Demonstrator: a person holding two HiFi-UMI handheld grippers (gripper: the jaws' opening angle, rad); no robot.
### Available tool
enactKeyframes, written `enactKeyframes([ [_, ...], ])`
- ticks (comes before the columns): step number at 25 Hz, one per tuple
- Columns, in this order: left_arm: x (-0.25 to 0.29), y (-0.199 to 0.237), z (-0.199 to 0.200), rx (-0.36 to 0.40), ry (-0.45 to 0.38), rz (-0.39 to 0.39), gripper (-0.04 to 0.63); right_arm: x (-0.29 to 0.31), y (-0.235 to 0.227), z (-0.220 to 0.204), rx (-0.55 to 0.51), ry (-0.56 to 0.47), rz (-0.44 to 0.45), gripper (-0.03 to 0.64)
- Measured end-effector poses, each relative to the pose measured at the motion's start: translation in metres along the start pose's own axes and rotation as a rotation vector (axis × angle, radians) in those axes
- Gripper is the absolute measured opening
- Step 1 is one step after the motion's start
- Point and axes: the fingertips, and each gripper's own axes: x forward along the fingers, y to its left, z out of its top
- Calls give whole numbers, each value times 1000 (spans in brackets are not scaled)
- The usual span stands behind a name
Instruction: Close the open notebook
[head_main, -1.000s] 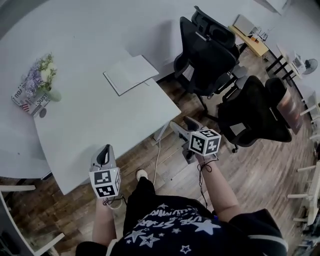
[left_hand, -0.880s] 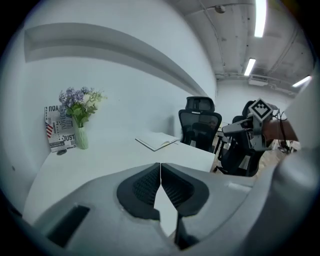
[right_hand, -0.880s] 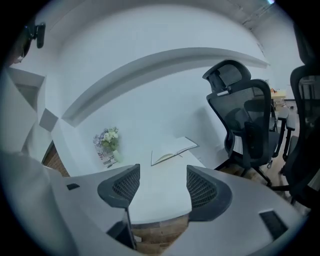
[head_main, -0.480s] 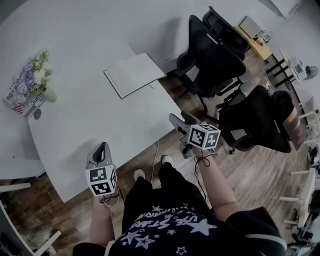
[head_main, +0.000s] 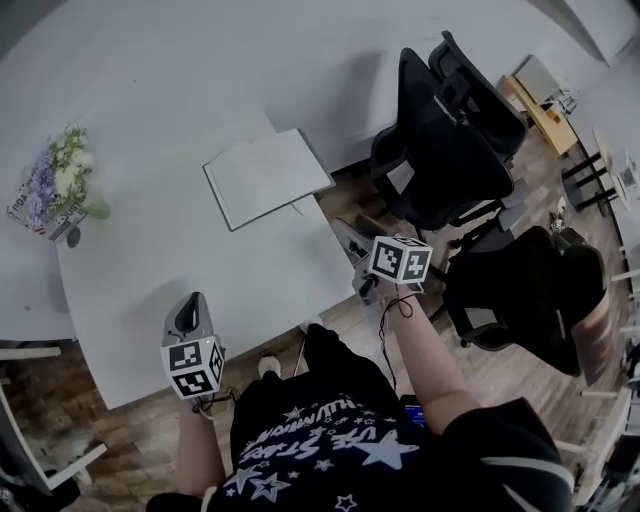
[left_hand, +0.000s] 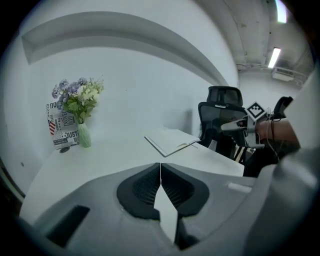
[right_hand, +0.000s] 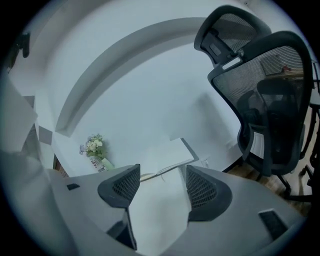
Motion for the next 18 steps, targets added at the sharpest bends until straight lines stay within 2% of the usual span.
enactKeyframes([
  [6,48,-27,24,-14,19,58,21,53,-52,27,17,69,44,272],
  [14,88,-50,26,-21,81,119,21,115,-93,23,33,181,116,253],
  [18,96,-56,22,-26,117,145,21,141,-106,14,84,225,145,249],
])
